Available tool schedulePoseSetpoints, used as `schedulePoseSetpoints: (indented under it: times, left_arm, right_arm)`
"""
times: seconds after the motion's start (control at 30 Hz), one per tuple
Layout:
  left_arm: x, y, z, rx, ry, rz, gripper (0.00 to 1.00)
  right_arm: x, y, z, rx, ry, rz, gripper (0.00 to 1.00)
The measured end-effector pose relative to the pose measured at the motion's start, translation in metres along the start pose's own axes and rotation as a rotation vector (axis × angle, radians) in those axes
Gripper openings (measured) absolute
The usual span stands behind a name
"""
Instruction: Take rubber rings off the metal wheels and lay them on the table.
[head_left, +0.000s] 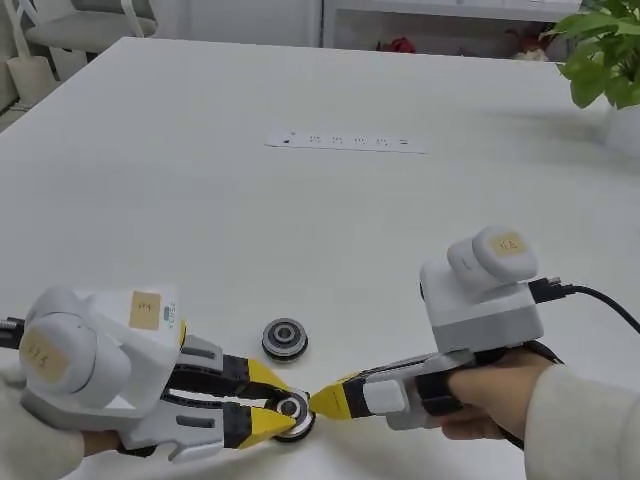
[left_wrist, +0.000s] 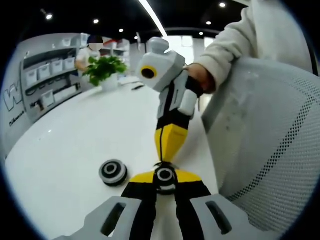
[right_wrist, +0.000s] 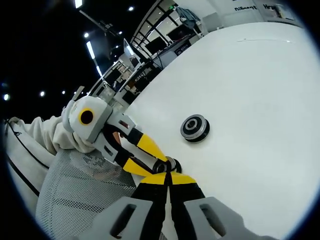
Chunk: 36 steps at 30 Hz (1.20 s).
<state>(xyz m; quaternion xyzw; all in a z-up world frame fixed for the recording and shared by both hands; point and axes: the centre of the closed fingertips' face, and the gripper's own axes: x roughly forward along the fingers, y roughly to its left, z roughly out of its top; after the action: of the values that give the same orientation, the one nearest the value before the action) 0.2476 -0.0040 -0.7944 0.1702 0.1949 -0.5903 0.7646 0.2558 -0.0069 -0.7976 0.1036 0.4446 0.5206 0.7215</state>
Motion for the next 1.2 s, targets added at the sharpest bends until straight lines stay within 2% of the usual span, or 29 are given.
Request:
schedulePoseSetpoints:
  times: [1.2]
  left_arm:
    - [0.0005,-0.0003,-0.0002,0.002,0.0,0.002,0.14]
  right_arm:
    - [0.0,0.0068,0.0024,-0.001,-0.013,0.031,0.0]
